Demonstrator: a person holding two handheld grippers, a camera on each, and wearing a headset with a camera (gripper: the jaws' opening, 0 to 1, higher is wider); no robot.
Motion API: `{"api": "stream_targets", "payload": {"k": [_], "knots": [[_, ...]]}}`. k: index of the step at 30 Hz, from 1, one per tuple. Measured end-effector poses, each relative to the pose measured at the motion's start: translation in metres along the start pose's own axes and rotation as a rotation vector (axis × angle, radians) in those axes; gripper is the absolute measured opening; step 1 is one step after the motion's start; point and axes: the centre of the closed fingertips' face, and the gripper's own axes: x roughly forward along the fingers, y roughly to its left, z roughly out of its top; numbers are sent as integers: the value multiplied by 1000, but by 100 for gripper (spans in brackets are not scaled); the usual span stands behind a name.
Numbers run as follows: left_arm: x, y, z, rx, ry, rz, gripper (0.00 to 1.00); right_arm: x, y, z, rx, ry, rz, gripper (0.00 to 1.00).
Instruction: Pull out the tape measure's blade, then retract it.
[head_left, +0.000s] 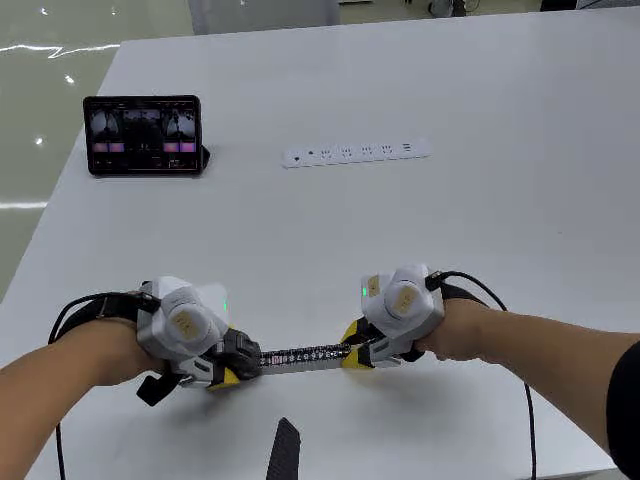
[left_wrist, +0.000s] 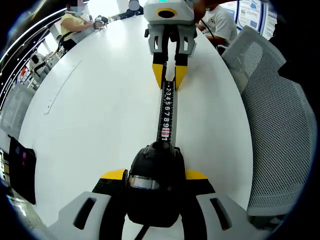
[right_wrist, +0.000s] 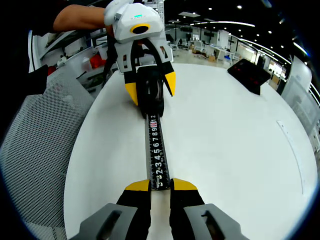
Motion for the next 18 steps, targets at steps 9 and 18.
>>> {"api": "stream_targets", "payload": {"k": [9, 18], "knots": [[0, 0, 0, -1, -2, 0, 36, -4, 0, -4, -5, 6, -1, 10], [0, 0, -1, -1, -4, 0, 36, -8, -1, -10, 0, 9, -5, 10]]}}
